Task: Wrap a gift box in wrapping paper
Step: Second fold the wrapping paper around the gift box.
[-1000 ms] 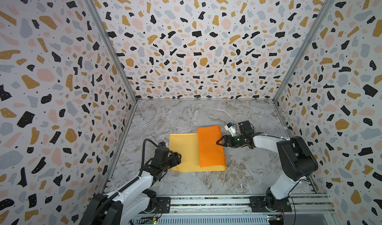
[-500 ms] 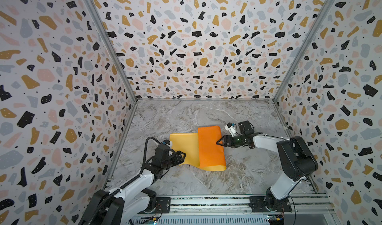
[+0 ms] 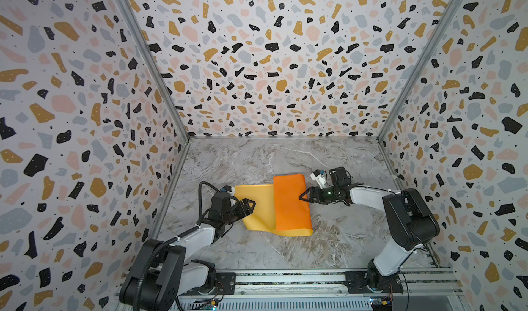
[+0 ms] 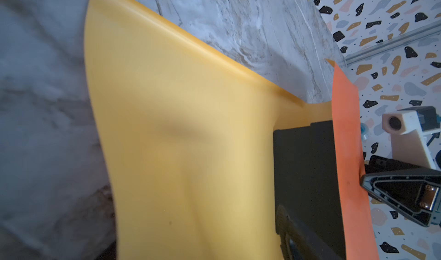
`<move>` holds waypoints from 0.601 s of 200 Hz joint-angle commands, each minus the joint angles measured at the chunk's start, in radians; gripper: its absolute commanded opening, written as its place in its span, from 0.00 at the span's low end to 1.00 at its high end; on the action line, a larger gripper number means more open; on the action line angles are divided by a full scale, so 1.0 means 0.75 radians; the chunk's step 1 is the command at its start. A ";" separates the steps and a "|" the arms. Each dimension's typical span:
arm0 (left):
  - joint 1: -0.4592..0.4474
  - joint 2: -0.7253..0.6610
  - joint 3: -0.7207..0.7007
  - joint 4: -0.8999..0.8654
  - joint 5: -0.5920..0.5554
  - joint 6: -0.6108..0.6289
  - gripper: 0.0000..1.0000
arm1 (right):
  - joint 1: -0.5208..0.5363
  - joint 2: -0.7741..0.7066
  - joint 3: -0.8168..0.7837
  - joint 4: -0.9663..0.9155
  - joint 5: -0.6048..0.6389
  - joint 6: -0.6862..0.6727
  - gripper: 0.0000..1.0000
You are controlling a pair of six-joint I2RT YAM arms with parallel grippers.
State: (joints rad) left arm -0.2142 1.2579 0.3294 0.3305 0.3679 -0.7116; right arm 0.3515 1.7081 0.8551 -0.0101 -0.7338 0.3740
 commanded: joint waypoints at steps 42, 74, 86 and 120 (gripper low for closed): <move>0.140 0.127 0.118 0.025 0.063 0.153 0.76 | 0.018 0.014 -0.034 -0.114 0.107 -0.041 0.85; 0.151 0.088 0.104 -0.016 0.020 0.142 0.70 | 0.020 0.014 -0.032 -0.114 0.109 -0.042 0.84; 0.151 0.087 0.110 -0.049 0.002 0.157 0.66 | 0.021 0.016 -0.032 -0.114 0.111 -0.041 0.84; 0.151 0.131 0.128 -0.097 -0.008 0.195 0.50 | 0.022 0.012 -0.030 -0.114 0.111 -0.041 0.84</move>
State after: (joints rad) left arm -0.1055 1.3407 0.4046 0.2924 0.3790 -0.6048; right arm 0.3531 1.7081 0.8551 -0.0086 -0.7345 0.3725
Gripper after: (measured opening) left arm 0.554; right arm 0.842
